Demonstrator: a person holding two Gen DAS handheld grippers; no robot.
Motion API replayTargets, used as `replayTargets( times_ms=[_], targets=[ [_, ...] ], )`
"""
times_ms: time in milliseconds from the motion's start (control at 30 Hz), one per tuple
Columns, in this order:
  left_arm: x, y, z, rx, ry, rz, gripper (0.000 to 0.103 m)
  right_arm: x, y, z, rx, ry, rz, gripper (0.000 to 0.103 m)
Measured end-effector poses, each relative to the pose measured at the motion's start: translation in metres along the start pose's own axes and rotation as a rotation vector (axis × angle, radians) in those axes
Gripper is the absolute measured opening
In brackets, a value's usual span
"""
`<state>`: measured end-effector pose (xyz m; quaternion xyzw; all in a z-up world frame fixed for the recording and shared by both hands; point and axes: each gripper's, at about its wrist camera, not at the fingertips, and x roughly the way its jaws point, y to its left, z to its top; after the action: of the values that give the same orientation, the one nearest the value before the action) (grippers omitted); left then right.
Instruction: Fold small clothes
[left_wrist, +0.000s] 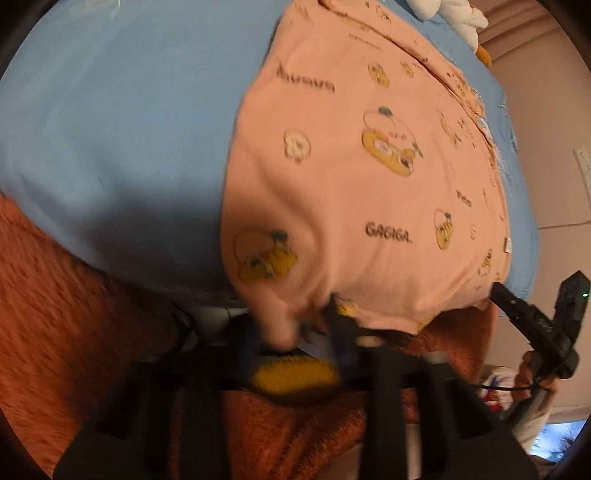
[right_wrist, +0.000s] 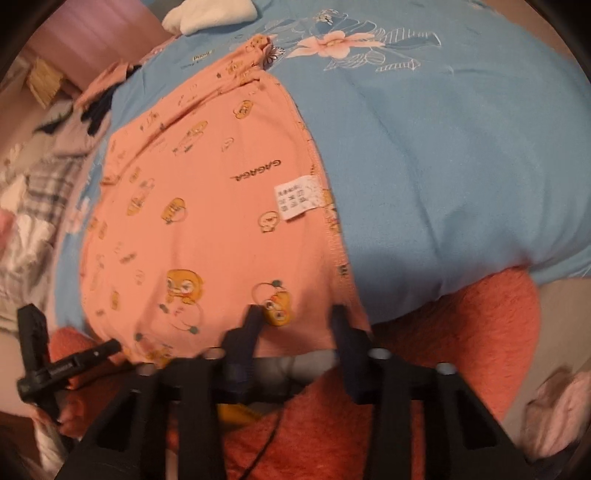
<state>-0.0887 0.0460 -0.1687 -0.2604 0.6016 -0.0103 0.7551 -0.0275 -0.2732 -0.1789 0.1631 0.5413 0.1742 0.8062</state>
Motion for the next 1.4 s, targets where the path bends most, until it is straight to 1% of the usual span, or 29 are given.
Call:
replayTargets(
  times_ms=[33, 67, 133, 167, 200, 300, 367, 467, 533, 633, 733, 767, 800, 900, 1000, 1067, 1133, 1200, 1267, 1333, 1400],
  targets=[
    [-0.002, -0.003, -0.001, 0.012, -0.011, 0.004, 0.012, -0.002, 0.0, 0.0, -0.008, 0.004, 0.01, 0.011],
    [-0.006, -0.008, -0.003, 0.038, -0.025, 0.02, 0.011, -0.004, 0.001, 0.0, -0.016, 0.008, 0.026, 0.005],
    [-0.014, -0.015, -0.004, 0.083, -0.041, 0.036, 0.008, -0.013, 0.004, 0.001, -0.033, 0.005, 0.075, 0.004],
    [-0.019, -0.016, -0.005, 0.089, -0.051, 0.033, 0.008, -0.019, 0.007, 0.003, -0.039, -0.008, 0.105, 0.004],
    [-0.023, -0.017, -0.005, 0.088, -0.057, 0.02, 0.007, -0.023, 0.009, 0.005, -0.042, -0.019, 0.133, 0.004],
    [-0.046, -0.018, -0.001, 0.063, -0.103, -0.056, 0.007, -0.038, 0.015, 0.013, -0.048, -0.063, 0.204, 0.004],
    [-0.064, -0.023, 0.005, 0.066, -0.152, -0.086, 0.007, -0.046, 0.018, 0.022, -0.047, -0.092, 0.256, 0.004],
    [-0.082, -0.032, 0.016, 0.088, -0.22, -0.118, 0.007, -0.049, 0.021, 0.038, -0.043, -0.124, 0.304, 0.004],
    [-0.088, -0.037, 0.026, 0.117, -0.246, -0.131, 0.007, -0.05, 0.025, 0.05, -0.037, -0.142, 0.322, 0.004],
    [-0.089, -0.038, 0.04, 0.107, -0.267, -0.138, 0.007, -0.051, 0.023, 0.069, -0.016, -0.171, 0.349, 0.004],
    [-0.09, -0.037, 0.058, 0.098, -0.293, -0.129, 0.007, -0.05, 0.018, 0.086, 0.022, -0.199, 0.342, 0.004],
    [-0.09, -0.035, 0.065, 0.089, -0.298, -0.129, 0.007, -0.047, 0.014, 0.093, 0.043, -0.202, 0.353, 0.004],
    [-0.089, -0.034, 0.072, 0.078, -0.3, -0.131, 0.007, -0.045, 0.01, 0.099, 0.059, -0.201, 0.359, 0.004],
    [-0.08, -0.03, 0.097, 0.044, -0.299, -0.133, 0.007, -0.032, 0.001, 0.117, 0.115, -0.193, 0.338, 0.004],
    [-0.067, -0.027, 0.119, 0.032, -0.286, -0.101, 0.007, -0.011, -0.006, 0.134, 0.149, -0.177, 0.257, 0.004],
    [-0.055, -0.023, 0.131, 0.017, -0.262, -0.09, 0.007, 0.006, -0.01, 0.141, 0.175, -0.153, 0.197, 0.004],
    [-0.043, -0.021, 0.14, 0.007, -0.233, -0.076, 0.007, 0.015, -0.013, 0.144, 0.184, -0.125, 0.184, 0.004],
    [-0.033, -0.019, 0.147, 0.011, -0.214, -0.054, 0.007, 0.016, -0.013, 0.142, 0.174, -0.122, 0.159, 0.004],
    [-0.025, -0.017, 0.15, 0.009, -0.195, -0.043, 0.008, 0.005, -0.01, 0.137, 0.139, -0.138, 0.136, 0.004],
    [-0.022, -0.015, 0.151, 0.009, -0.186, -0.042, 0.008, -0.005, -0.009, 0.134, 0.106, -0.157, 0.116, 0.004],
    [-0.022, -0.014, 0.153, 0.008, -0.184, -0.046, 0.009, -0.014, -0.008, 0.132, 0.067, -0.156, 0.102, 0.007]
  ],
)
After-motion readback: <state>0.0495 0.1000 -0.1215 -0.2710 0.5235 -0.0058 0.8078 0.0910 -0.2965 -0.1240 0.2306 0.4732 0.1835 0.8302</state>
